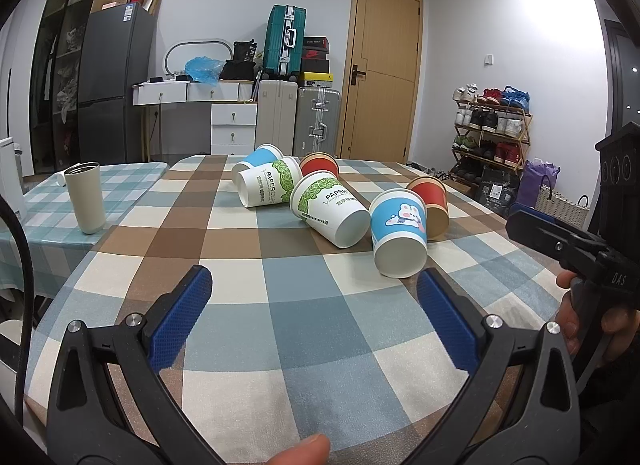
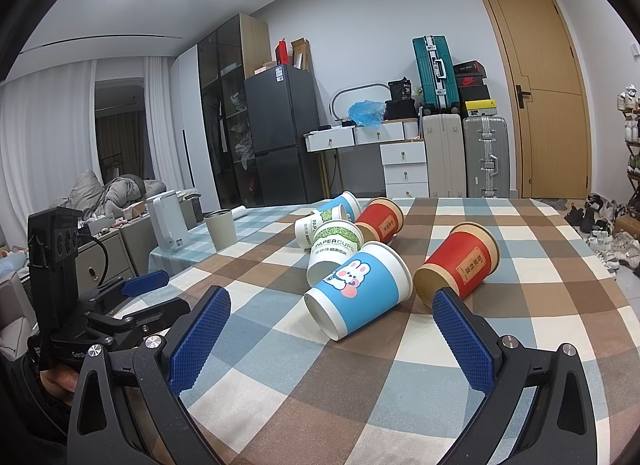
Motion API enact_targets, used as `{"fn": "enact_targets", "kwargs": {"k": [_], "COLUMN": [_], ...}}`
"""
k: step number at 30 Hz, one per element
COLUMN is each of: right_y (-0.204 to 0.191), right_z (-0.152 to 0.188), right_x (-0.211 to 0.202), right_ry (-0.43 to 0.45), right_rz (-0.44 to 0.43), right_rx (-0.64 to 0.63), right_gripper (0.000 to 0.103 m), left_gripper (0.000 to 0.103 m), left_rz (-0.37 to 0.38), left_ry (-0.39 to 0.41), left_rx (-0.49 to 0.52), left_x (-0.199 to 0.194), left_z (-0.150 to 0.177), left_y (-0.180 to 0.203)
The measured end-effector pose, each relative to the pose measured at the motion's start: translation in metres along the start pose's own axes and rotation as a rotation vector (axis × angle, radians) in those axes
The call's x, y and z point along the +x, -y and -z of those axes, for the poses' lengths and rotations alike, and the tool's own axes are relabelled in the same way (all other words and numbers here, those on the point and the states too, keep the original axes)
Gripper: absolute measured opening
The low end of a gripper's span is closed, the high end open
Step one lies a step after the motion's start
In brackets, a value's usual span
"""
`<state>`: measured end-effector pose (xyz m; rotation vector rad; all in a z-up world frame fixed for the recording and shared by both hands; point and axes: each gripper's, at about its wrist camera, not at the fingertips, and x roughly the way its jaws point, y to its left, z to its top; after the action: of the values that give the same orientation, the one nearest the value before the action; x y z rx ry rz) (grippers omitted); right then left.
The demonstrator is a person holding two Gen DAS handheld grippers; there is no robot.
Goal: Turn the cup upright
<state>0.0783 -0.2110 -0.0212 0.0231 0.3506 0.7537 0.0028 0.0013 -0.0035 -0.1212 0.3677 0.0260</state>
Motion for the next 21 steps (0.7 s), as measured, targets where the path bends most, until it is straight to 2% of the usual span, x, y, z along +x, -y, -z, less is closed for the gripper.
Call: {"fn": "enact_targets", "kwargs": {"k": [21], "right_y": [0.0009], "right_z": [-0.0006], "right_x": [0.0009], "right_ry": [0.000], "right_rz": [-0.001], "right_rx": [0.000], "right_gripper": [0.103], "left_gripper": [0.102], "left_rz": [-0.001], "left_ry": [-0.002], "left_rx": [0.003], "left_x": [-0.0003], "left_z": [-0.0013], "left_y": [0.0018]}}
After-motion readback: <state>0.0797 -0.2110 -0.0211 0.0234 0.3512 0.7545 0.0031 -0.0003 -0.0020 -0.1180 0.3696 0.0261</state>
